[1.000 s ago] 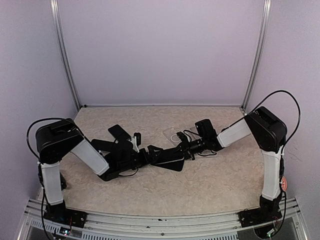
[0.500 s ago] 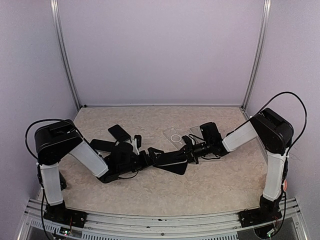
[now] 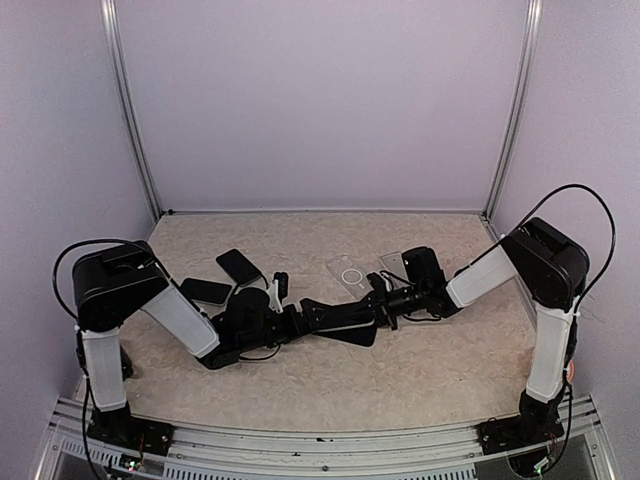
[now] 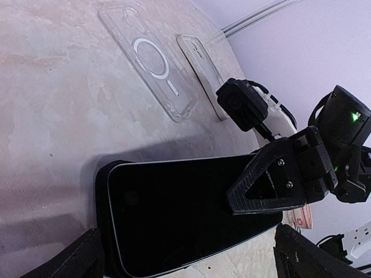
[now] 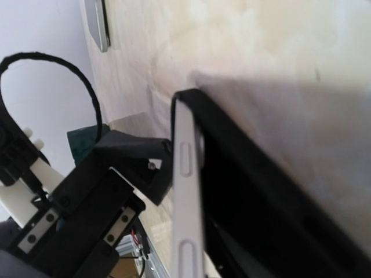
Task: Put the phone into the phone case
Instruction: Install the phone on the phone case.
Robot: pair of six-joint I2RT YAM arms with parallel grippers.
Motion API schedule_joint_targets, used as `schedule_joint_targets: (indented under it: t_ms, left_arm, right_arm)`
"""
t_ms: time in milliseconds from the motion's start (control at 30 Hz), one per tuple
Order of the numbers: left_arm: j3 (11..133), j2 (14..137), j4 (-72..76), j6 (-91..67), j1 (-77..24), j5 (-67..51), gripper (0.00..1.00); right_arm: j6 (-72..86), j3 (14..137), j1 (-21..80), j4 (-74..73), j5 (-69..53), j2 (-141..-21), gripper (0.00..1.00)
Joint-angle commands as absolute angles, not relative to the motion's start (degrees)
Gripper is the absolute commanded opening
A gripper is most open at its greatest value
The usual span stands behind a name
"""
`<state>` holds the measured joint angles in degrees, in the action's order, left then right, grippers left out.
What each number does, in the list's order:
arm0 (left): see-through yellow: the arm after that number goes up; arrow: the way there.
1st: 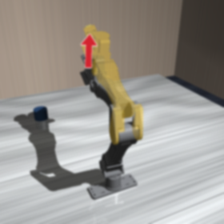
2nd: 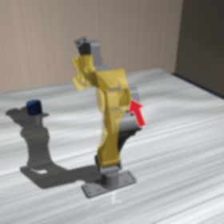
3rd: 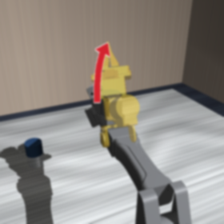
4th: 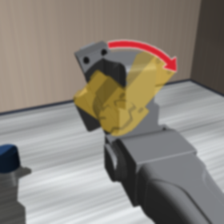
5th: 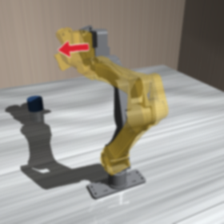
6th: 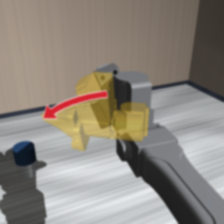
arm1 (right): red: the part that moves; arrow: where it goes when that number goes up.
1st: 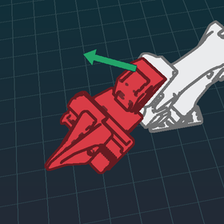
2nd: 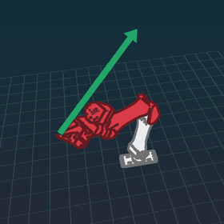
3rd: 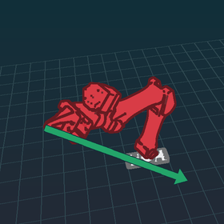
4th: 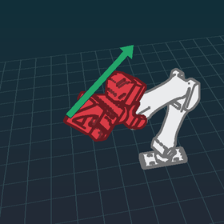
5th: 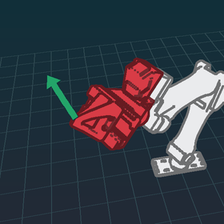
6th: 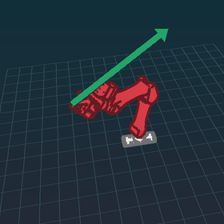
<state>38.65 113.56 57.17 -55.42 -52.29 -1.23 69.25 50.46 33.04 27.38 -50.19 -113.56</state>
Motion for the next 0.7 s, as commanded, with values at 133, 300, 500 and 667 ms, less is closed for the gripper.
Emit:
schedule_joint_targets:
  t_ms: [133,300,500,667]
  left_arm:
    - [40.0,115.5,57.4,-55.5,-54.1,-4.9,0.99]
    - [40.2,115.5,57.2,-55.1,-54.1,-5.2,0.99]
    - [40.5,116.1,57.2,-54.8,-53.6,-5.9,0.99]
    - [37.8,114.2,58.3,-55.0,-51.3,-5.6,0.99]
  right_arm:
    - [73.3,49.5,35.2,34.1,-48.3,-114.4,0.00]
    - [72.8,49.5,35.5,35.2,-49.5,-115.7,0.00]
    - [70.5,49.1,35.4,35.9,-50.8,-116.0,0.00]
    - [66.7,48.8,35.2,36.3,-50.7,-113.8,0.00]
